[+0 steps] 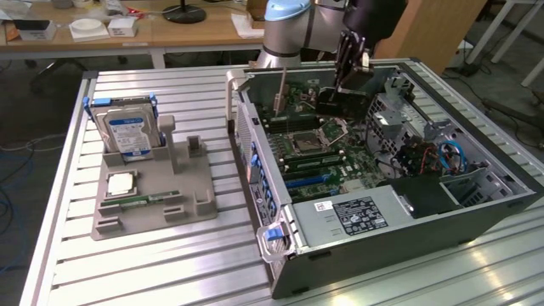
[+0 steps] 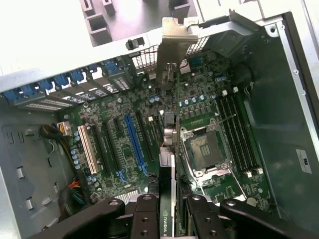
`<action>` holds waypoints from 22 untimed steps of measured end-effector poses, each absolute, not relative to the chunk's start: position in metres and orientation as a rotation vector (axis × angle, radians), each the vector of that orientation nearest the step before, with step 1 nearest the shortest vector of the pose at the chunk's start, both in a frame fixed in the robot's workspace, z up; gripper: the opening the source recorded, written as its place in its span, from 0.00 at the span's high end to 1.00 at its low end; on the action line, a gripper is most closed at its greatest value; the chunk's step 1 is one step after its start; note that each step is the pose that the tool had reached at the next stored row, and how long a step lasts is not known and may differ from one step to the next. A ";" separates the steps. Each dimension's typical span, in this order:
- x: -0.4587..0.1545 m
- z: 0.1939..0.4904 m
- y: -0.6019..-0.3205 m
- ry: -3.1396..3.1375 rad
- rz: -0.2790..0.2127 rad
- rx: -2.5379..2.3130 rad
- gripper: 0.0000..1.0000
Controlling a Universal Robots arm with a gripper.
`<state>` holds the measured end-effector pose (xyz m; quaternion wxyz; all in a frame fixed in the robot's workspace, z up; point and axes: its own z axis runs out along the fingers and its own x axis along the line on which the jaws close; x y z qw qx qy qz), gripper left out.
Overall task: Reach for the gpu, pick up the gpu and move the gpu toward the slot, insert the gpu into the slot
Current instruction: 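Insert the gpu into the slot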
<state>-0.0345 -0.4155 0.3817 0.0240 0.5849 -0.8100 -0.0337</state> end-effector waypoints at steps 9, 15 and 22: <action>-0.034 0.373 -0.420 -2.487 -0.097 1.847 0.74; -0.033 0.366 -0.420 -2.445 -0.093 1.901 0.74; -0.033 0.362 -0.420 -2.326 -0.086 2.045 0.74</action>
